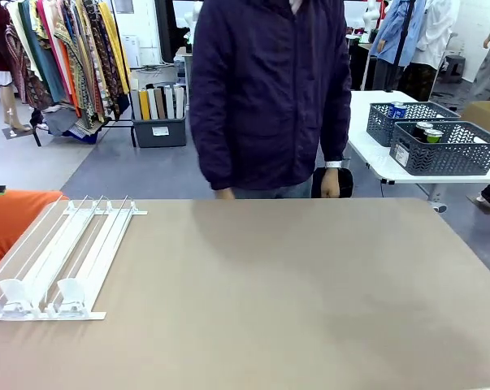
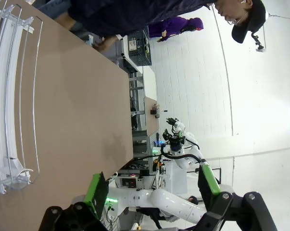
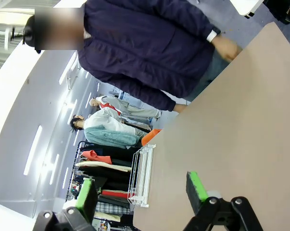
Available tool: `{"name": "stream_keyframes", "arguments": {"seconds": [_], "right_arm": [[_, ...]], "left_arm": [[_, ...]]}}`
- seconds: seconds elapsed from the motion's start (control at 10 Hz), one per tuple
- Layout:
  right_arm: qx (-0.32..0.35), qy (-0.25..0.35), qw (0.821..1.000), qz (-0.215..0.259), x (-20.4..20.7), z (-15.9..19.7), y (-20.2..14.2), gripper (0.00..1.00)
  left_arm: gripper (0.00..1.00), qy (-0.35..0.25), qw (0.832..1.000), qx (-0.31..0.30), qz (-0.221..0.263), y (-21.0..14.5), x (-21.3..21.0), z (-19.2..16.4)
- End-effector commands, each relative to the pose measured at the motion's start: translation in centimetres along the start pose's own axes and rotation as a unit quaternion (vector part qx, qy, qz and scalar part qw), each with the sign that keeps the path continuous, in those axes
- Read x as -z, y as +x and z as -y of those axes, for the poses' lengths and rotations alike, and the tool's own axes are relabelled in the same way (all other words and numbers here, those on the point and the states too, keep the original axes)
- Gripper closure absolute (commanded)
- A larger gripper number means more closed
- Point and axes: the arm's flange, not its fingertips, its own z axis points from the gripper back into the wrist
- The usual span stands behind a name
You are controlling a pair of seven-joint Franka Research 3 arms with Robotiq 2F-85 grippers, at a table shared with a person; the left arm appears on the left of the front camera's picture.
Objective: Retrieve and store the cans from the dispenser.
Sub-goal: Pick up one can from the Automatic Can Dispenser and place it in the middle of the table.
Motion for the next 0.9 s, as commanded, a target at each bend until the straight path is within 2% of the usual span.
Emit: {"name": "stream_keyframes", "arguments": {"seconds": [0.0, 0.8], "right_arm": [[0.005, 0.006, 1.000, 0.005, 0.10, -0.44, 0.29, 0.00], [0.005, 0.006, 1.000, 0.005, 0.10, -0.44, 0.29, 0.00]], "left_arm": [[0.00, -0.009, 1.000, -0.007, 0.004, -0.02, 0.08, 0.36], [0.00, -0.009, 1.000, -0.007, 0.004, -0.02, 0.08, 0.36]]}}
